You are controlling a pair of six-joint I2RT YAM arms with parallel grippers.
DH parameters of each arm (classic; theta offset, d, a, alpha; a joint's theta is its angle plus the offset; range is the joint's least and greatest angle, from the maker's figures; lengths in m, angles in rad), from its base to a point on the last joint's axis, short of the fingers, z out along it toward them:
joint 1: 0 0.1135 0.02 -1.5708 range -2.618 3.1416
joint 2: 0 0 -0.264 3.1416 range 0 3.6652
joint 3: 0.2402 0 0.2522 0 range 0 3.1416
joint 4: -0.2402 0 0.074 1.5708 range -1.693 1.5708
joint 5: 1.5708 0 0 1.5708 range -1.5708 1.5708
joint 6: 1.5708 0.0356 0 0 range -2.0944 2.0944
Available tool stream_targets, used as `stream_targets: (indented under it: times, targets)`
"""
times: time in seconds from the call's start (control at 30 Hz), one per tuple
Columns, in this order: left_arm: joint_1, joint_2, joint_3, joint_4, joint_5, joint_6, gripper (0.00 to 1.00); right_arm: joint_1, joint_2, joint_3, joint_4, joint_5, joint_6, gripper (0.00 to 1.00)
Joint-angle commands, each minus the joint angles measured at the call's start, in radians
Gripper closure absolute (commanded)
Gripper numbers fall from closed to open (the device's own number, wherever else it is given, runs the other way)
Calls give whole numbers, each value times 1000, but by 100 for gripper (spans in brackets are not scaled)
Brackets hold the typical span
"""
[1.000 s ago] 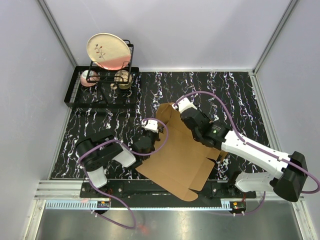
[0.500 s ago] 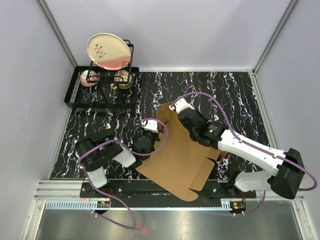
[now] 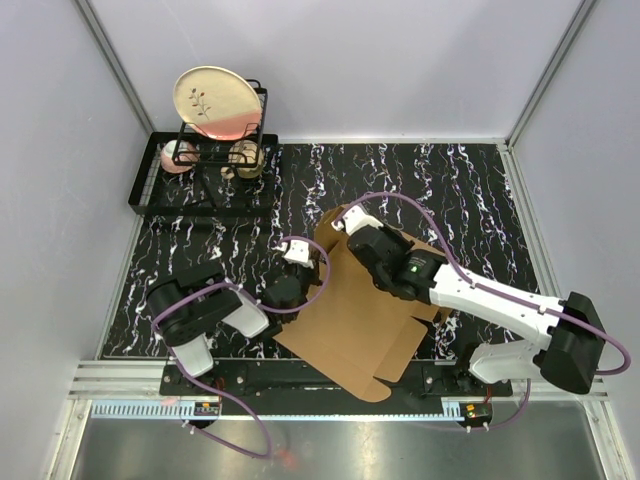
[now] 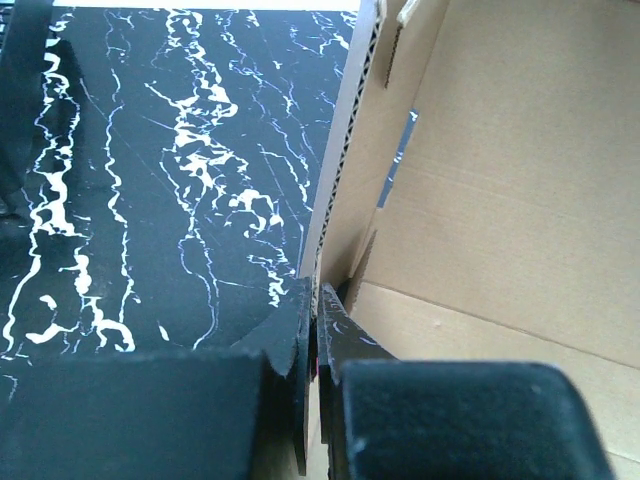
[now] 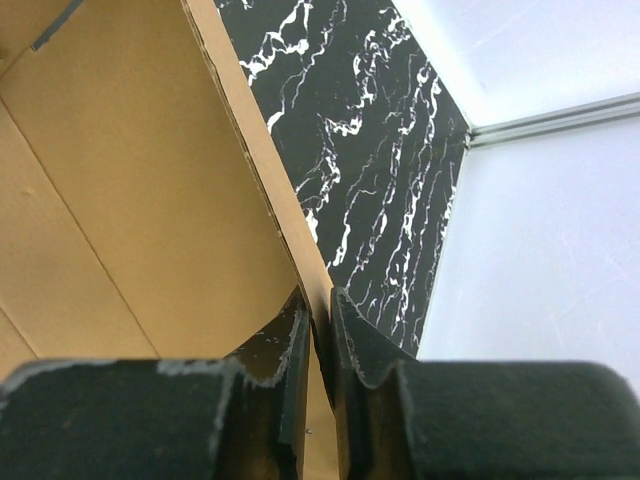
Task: Fold the paper box
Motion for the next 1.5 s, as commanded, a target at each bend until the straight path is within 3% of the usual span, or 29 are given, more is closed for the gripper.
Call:
stream_targets:
  times: [0.0,0.23,0.63,0.83,1.0,1.07,1.23,1.47]
  targets:
    - [-21,-42,2,355,34,-60,100,23,13,-19,58,86,2,94]
    - [-24,-83,-19,355,43,-121,100,72,36,-73,121,180,-8,100]
    - [-39,-50,-4,355,62,-187,100,151,93,-160,246,335,-75,100]
    - [-45,4,28,355,94,-255,100,157,101,-171,262,335,-63,100]
    - [-48,13,44,355,199,-327,100,158,84,-177,260,326,-44,100]
    - [-48,15,50,355,259,-342,94,157,73,-182,260,320,-40,100]
    - [-50,10,53,357,296,-370,59,157,50,-191,262,314,-32,100]
    - [-42,-63,-8,357,204,-317,37,158,25,-193,262,314,-37,100]
